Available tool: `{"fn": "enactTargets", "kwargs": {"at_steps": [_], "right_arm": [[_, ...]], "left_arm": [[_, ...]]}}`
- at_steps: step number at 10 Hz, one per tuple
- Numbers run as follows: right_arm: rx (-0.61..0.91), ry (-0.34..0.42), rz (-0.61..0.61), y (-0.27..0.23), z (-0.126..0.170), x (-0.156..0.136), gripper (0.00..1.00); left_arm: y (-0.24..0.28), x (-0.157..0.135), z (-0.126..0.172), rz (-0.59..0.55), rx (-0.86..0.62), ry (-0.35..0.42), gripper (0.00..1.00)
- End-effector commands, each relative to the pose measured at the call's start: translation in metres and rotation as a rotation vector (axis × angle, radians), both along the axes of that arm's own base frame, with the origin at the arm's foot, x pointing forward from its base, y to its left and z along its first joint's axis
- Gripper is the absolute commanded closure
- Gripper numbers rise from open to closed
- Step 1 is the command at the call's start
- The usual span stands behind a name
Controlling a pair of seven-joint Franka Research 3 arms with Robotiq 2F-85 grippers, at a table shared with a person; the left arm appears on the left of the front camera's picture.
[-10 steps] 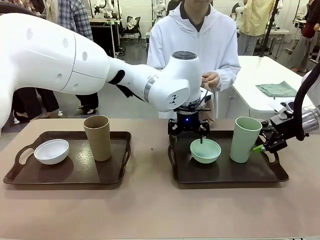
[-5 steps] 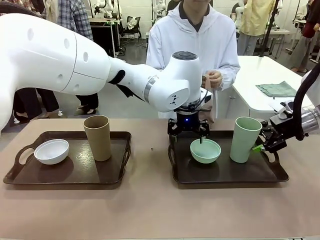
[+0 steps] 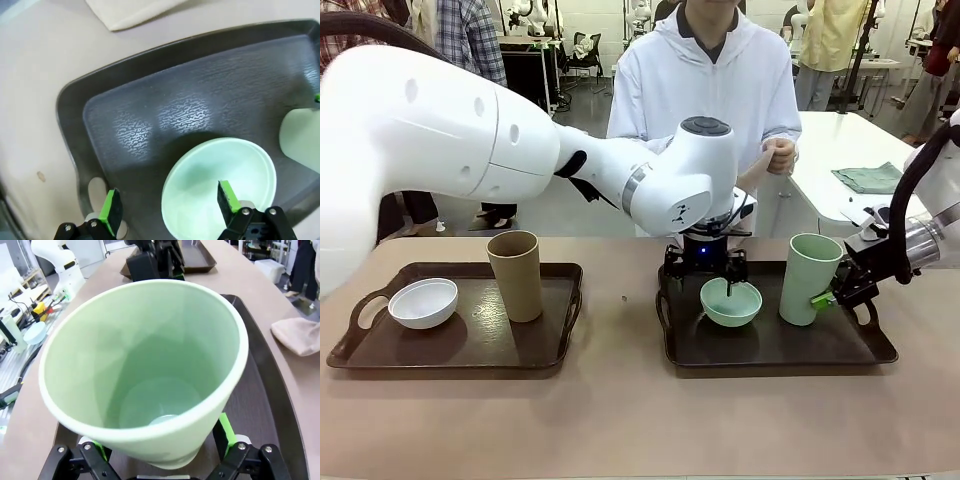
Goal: Set up a tray with a mat and arrange the tableware.
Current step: Pick up the Picnic Bowl and Reusable plastic cup from the Handle tray in front of the human's position and hold them in the air.
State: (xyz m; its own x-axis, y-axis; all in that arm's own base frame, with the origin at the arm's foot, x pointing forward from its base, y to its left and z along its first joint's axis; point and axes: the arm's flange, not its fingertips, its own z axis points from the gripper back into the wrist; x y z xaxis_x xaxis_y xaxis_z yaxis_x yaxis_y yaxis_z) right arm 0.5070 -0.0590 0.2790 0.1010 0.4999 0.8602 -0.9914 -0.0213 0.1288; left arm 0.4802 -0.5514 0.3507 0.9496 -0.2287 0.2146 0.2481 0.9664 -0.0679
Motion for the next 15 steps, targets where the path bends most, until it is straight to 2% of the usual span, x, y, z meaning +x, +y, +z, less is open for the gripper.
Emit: {"fn": "enactTargets", "kwargs": {"at_steps": [1,3,4,5,7,9,10,11,12,13,14,15], "right_arm": [[0.024,0.024,-0.013,0.009,-0.003,-0.001,0.0],[0.021,0.024,-0.009,0.012,-0.005,0.0,0.0],[0.033,0.004,0.014,0.01,-0.005,0.001,0.21],[0.037,0.009,0.007,0.01,-0.004,0.001,0.6],[0.033,0.009,-0.001,0.008,-0.005,0.002,1.0],[0.032,0.005,0.007,0.007,-0.005,0.001,1.0],[0.033,0.002,0.008,0.005,-0.005,0.001,0.77],[0.033,-0.002,0.008,0.005,-0.005,0.001,0.77],[0.034,-0.004,0.006,0.003,-0.005,0.0,1.0],[0.036,-0.009,0.007,0.002,-0.005,-0.001,0.77],[0.038,-0.011,0.009,0.001,-0.005,-0.001,1.0],[0.038,-0.015,0.009,0.001,-0.005,0.0,1.0]], "left_arm": [[-0.009,0.013,-0.009,0.007,0.032,-0.012,0.0],[-0.012,0.015,-0.015,-0.003,0.021,0.01,0.0],[-0.013,0.014,-0.012,-0.011,-0.001,0.018,0.19],[-0.011,0.011,-0.006,0.0,-0.005,0.023,0.58],[-0.012,0.004,0.004,0.051,0.06,0.04,1.0],[-0.014,-0.004,0.011,0.07,0.109,0.044,1.0],[-0.015,-0.002,0.008,0.075,0.124,0.058,0.92],[-0.015,0.0,0.006,0.078,0.131,0.068,1.0],[-0.016,0.001,0.004,0.081,0.136,0.082,1.0],[-0.016,0.002,0.003,0.083,0.135,0.087,1.0],[-0.016,0.003,0.002,0.088,0.137,0.092,1.0],[-0.016,0.003,0.003,0.093,0.138,0.096,1.0]]}}
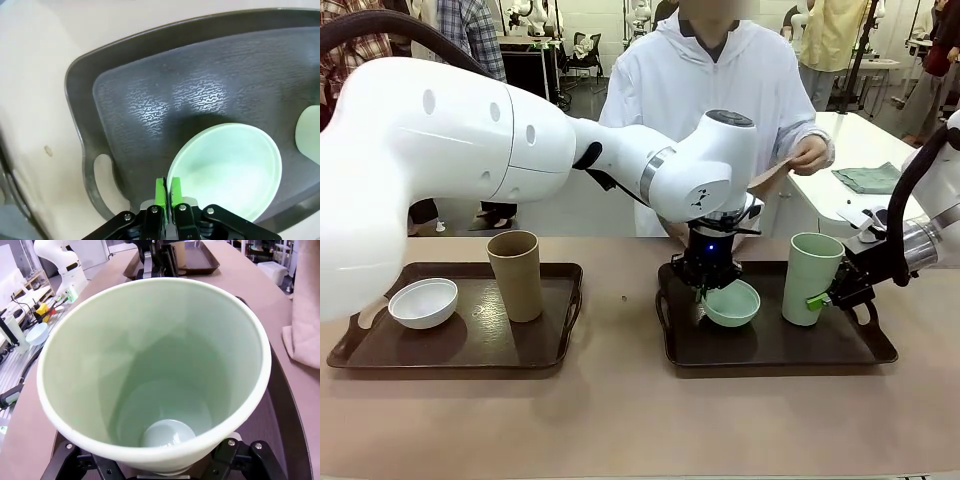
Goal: Set up a tray with a mat and arrange the tableware.
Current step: Pick up the Picnic Bowl and Reusable plastic cup from the Handle tray in front of the human's position and hold them in the air.
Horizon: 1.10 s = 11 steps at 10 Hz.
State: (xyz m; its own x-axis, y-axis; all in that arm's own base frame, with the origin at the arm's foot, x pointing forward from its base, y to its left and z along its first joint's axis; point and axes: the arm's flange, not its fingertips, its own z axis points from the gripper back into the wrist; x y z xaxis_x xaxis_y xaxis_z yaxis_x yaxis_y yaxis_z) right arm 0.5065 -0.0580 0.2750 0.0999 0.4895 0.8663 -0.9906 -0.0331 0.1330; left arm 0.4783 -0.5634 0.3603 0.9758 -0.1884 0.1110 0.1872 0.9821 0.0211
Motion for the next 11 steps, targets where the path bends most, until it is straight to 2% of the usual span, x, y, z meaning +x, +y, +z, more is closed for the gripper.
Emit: {"fn": "enactTargets", "kwargs": {"at_steps": [1,2,3,5,6,8,11], "right_arm": [[0.026,-0.026,-0.001,-0.001,0.0,0.0,1.0],[0.012,-0.036,-0.001,-0.002,0.004,-0.001,0.77],[0.016,-0.037,-0.004,-0.005,0.024,-0.004,0.36],[-0.02,-0.155,0.017,-0.003,0.107,-0.029,0.36],[-0.025,-0.203,0.017,-0.002,0.138,-0.041,0.36],[-0.05,-0.259,0.027,-0.002,0.183,-0.066,0.36],[-0.064,-0.298,0.036,0.01,0.23,-0.088,0.36]], "left_arm": [[-0.002,0.006,-0.005,0.043,0.043,0.009,1.0],[0.0,0.006,-0.001,0.054,0.043,0.007,1.0],[0.005,0.003,0.014,0.073,0.037,0.001,1.0],[0.022,-0.008,0.087,0.103,-0.038,-0.056,1.0],[0.03,-0.015,0.124,0.122,-0.051,-0.108,1.0],[0.04,-0.034,0.176,0.144,-0.081,-0.19,1.0],[0.041,-0.059,0.223,0.163,-0.082,-0.265,1.0]]}}
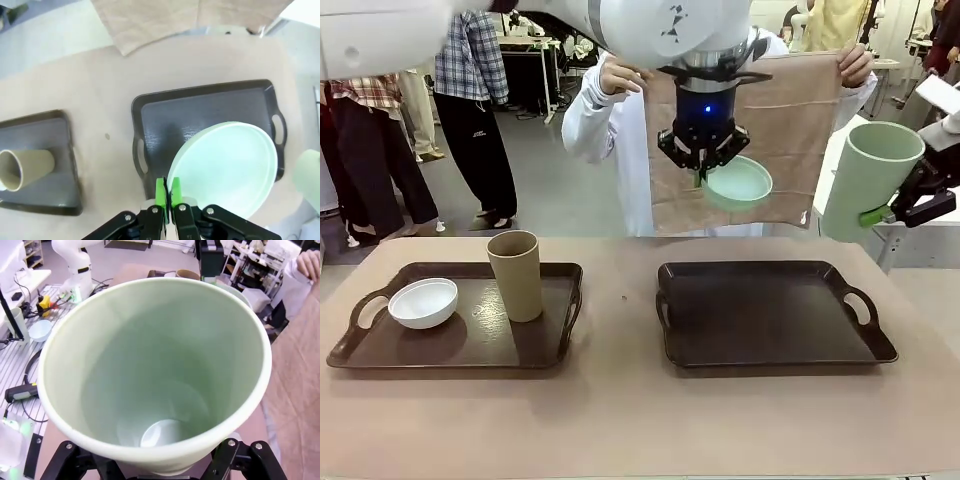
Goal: Set up a tray with a mat and arrange the tableware.
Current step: Pick up the Picnic Bowl and Reusable plastic cup from the Handle tray in front of the human's position and hold them in the air, then place the Picnic Bowl and Reusable plastic cup back onto the Handle tray in front of the human's position.
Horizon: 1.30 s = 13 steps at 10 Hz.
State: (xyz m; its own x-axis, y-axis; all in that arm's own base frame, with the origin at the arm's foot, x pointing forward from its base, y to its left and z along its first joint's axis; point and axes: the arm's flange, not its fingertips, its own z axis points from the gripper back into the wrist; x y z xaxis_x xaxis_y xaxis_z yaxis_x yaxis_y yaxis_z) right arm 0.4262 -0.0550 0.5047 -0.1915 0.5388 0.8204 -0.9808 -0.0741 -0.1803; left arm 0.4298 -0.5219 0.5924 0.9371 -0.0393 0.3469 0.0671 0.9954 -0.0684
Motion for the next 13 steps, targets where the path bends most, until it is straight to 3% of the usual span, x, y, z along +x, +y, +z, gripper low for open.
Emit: {"fn": "enactTargets", "kwargs": {"at_steps": [1,2,13], "right_arm": [[-0.011,0.009,0.014,0.006,0.005,-0.011,0.36],[0.0,0.0,0.0,0.0,0.0,0.0,0.36],[0.0,0.0,0.0,0.0,0.0,0.0,0.36]], "left_arm": [[0.004,-0.017,-0.007,0.042,0.022,-0.037,1.0],[0.0,0.0,0.0,0.0,0.0,0.0,1.0],[0.0,0.0,0.0,0.0,0.0,0.0,1.0]]}}
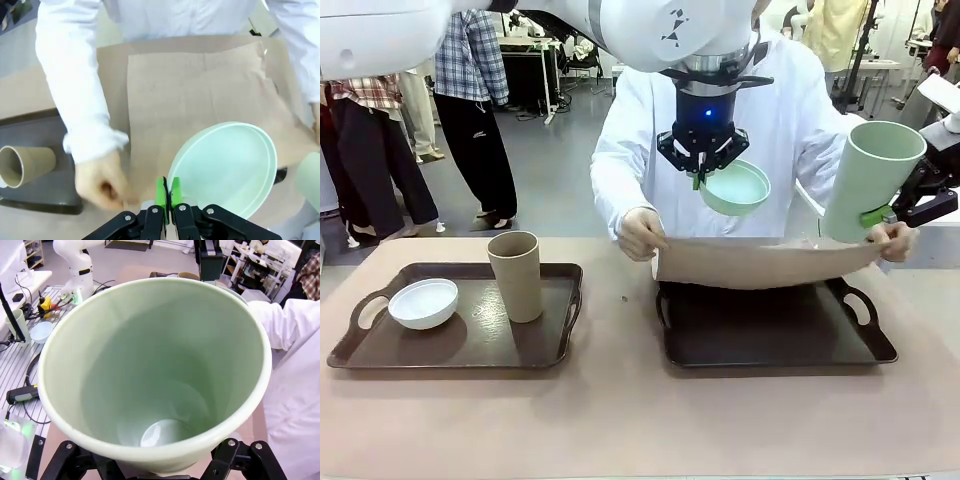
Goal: Set up a tray with a mat and arrange the tableware.
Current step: Place the Picnic Bowl and Reusable plastic cup back onto the Handle tray in front of the human's position.
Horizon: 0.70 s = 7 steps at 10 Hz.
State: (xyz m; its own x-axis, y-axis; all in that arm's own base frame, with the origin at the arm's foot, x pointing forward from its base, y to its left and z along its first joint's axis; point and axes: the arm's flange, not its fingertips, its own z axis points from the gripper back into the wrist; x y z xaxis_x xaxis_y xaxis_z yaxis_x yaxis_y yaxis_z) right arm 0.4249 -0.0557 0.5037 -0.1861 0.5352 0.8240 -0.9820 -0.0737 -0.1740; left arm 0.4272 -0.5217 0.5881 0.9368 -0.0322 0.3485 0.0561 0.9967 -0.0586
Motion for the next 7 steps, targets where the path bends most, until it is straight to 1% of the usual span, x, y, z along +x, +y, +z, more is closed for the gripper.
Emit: {"fn": "enactTargets", "kwargs": {"at_steps": [1,7], "right_arm": [[-0.004,-0.007,0.0,0.0007,0.001,0.0014,0.36],[-0.004,-0.007,0.0,0.0007,0.001,0.0014,0.36]], "left_arm": [[-0.0002,0.0026,0.0044,-0.011,-0.01,0.002,1.0],[-0.0002,0.0026,0.0044,-0.011,-0.01,0.002,1.0]]}}
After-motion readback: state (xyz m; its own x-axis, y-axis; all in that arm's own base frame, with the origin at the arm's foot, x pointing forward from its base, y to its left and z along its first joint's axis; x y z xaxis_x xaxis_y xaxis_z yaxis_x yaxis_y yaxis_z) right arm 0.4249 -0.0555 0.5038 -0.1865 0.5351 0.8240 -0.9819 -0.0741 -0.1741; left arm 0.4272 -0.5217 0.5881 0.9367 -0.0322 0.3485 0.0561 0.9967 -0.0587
